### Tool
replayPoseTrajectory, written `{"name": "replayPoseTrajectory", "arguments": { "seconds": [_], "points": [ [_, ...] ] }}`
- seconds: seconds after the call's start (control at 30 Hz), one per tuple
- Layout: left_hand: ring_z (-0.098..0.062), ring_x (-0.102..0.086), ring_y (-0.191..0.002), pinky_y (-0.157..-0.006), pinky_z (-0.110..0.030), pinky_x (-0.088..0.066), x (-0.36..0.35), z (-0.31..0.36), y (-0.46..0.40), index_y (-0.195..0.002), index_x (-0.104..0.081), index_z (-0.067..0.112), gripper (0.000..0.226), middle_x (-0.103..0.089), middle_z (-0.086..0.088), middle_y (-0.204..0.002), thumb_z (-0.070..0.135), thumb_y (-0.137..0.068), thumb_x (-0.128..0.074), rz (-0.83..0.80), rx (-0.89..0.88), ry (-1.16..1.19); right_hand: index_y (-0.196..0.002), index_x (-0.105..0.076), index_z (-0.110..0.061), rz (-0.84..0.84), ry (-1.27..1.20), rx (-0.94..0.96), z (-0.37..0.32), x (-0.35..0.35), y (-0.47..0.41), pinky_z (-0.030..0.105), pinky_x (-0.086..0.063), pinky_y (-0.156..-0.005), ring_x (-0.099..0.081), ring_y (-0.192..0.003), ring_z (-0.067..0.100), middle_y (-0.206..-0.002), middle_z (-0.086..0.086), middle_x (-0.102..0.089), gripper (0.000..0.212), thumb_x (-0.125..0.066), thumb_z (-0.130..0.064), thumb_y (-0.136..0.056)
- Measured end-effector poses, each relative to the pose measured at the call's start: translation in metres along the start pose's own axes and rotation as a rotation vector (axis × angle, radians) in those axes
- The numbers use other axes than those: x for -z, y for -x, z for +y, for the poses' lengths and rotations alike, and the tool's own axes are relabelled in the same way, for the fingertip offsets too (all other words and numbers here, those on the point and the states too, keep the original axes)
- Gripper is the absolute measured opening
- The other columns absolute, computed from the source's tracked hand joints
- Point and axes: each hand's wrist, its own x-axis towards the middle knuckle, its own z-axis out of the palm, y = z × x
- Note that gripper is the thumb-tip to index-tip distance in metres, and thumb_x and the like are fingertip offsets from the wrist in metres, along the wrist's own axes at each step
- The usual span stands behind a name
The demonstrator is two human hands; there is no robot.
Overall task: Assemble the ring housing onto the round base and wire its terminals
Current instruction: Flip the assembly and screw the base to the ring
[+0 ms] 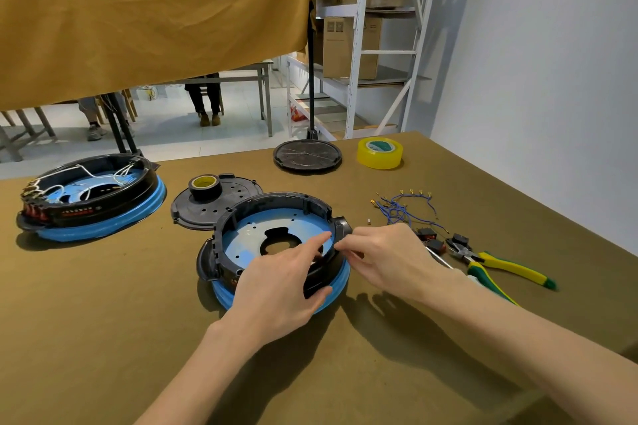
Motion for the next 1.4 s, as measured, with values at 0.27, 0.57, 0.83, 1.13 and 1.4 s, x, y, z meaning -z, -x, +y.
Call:
{"name": "replayPoseTrajectory", "arguments": {
  "seconds": [0.27, 0.57, 0.83, 1.13, 1.4],
  "points": [
    [-0.016, -0.062, -0.116, -0.098, -0.033, -0.05, 0.003, 0.006, -0.001, -0.155, -0.031, 0.034, 0.075, -0.061, 0.008, -0.135, 0.059, -0.093, -0.063, -0.045, -0.103, -0.111, -0.134, -0.06, -0.019, 0.015, -0.788, -0.809, 0.013, -0.008, 0.014, 0.036, -0.064, -0.069, -0.07, -0.08, 0.015, -0.11, 0.008, -0.066, 0.036, -0.064, -0.013, -0.099],
    [-0.021, -0.06, -0.124, -0.101, -0.041, -0.049, 0.0, 0.022, -0.006, -0.149, -0.015, 0.043, 0.095, -0.058, 0.006, -0.14, 0.048, -0.081, -0.081, -0.173, 0.073, -0.077, -0.153, -0.027, 0.008, -0.191, -1.605, -1.473, 0.009, 0.005, -0.018, 0.048, -0.048, -0.105, -0.059, -0.118, 0.04, -0.127, 0.033, -0.057, 0.078, -0.068, -0.014, -0.091],
    [-0.03, -0.057, -0.108, -0.103, -0.052, -0.042, 0.017, 0.016, -0.019, -0.141, -0.009, 0.051, 0.093, -0.05, -0.004, -0.118, 0.017, -0.086, -0.076, -0.471, 0.148, -0.017, -0.143, -0.041, 0.007, -0.268, -1.407, -1.467, 0.0, 0.001, -0.023, 0.046, -0.052, -0.098, -0.064, -0.111, 0.032, -0.122, 0.024, -0.063, 0.061, -0.068, -0.013, -0.091],
    [0.0, -0.058, -0.103, -0.09, -0.024, -0.046, 0.039, -0.007, -0.04, -0.147, -0.042, 0.041, 0.049, -0.06, 0.007, -0.129, 0.061, -0.102, -0.045, -0.563, 0.188, 0.438, -0.132, -0.051, 0.006, -0.311, -1.273, -1.45, -0.002, -0.002, -0.026, 0.046, -0.054, -0.099, -0.064, -0.11, 0.031, -0.12, 0.022, -0.062, 0.051, -0.07, -0.018, -0.091],
    [-0.021, -0.053, -0.118, -0.09, -0.034, -0.041, 0.035, -0.022, -0.056, -0.155, -0.03, 0.012, 0.137, -0.05, -0.004, -0.147, 0.105, -0.055, -0.047, -0.82, 0.421, 0.099, -0.137, -0.047, 0.004, -0.272, -1.292, -1.484, -0.004, 0.0, -0.029, 0.047, -0.054, -0.096, -0.063, -0.108, 0.033, -0.118, 0.024, -0.062, 0.064, -0.074, -0.03, -0.091]
  ]
}}
